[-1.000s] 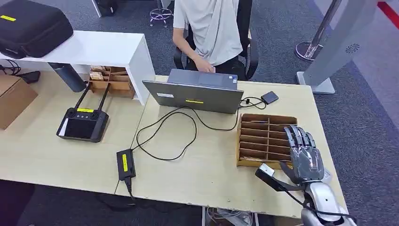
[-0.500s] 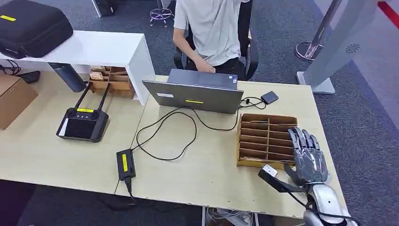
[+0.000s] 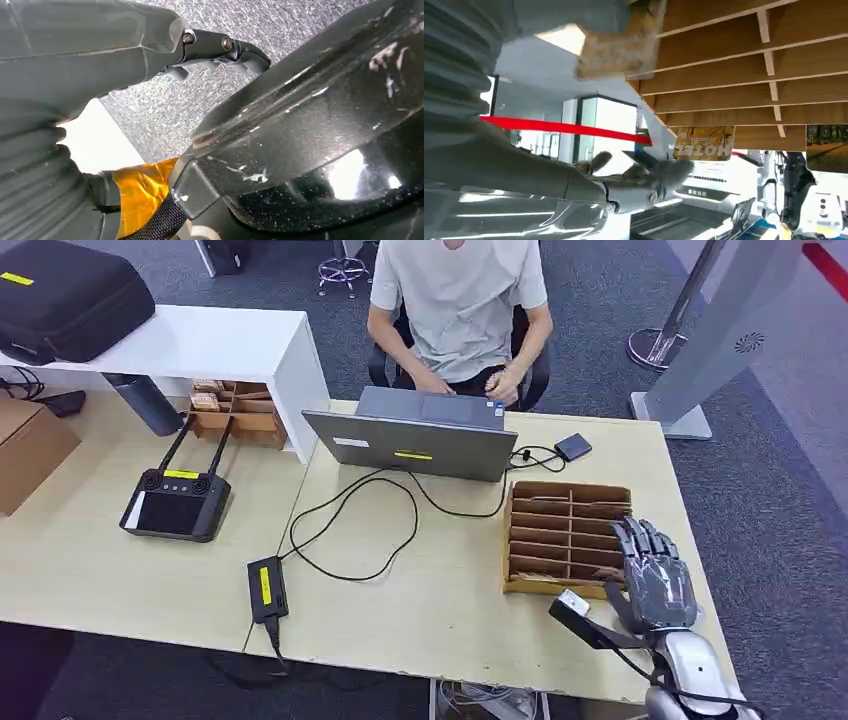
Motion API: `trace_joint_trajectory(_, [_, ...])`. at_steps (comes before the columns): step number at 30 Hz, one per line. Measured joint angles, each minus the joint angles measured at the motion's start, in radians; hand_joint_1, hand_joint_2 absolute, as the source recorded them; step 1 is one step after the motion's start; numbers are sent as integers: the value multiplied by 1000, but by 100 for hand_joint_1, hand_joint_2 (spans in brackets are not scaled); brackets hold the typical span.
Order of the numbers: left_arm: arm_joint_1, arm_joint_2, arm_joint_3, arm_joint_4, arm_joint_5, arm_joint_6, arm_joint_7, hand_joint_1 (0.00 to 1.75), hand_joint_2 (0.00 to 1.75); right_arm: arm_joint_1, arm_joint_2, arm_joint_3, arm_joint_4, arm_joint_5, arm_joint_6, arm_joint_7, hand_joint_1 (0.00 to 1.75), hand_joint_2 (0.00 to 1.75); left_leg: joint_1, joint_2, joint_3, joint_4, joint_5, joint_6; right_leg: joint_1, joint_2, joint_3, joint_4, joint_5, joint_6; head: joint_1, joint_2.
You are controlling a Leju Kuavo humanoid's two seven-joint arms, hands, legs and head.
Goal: Pass the card to the sensor for recognition and then transmit it.
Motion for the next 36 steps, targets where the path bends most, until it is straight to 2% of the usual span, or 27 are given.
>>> trace_joint_trajectory(21, [3,0,0,0,7,7,-14,0,175,12,0,-21,-15,-26,3,-13,175,175,0,0,0,0,0,0,0,0,0,0,0,0,0,0])
trace_joint_trajectory(22, [4,0,0,0,7,9,-15,0,175,13,0,-21,-16,-26,3,-13,134,175,0,0,0,0,0,0,0,0,0,0,0,0,0,0])
trace_joint_trajectory(23, [4,0,0,0,7,9,-15,0,175,14,0,-21,-16,-26,3,-14,47,175,0,0,0,0,0,0,0,0,0,0,0,0,0,0])
trace_joint_trajectory(24, [4,0,0,0,7,11,-15,0,175,14,0,-21,-16,-26,3,-14,30,175,0,0,0,0,0,0,0,0,0,0,0,0,0,0])
trace_joint_trajectory(25, [4,0,0,0,7,12,-15,0,175,15,0,-21,-16,-25,3,-14,3,175,0,0,0,0,0,0,0,0,0,0,0,0,0,0])
trace_joint_trajectory(36, [4,0,0,0,5,15,-15,0,175,15,0,-21,-16,-15,2,-13,0,175,0,0,0,0,0,0,0,0,0,0,0,0,0,0])
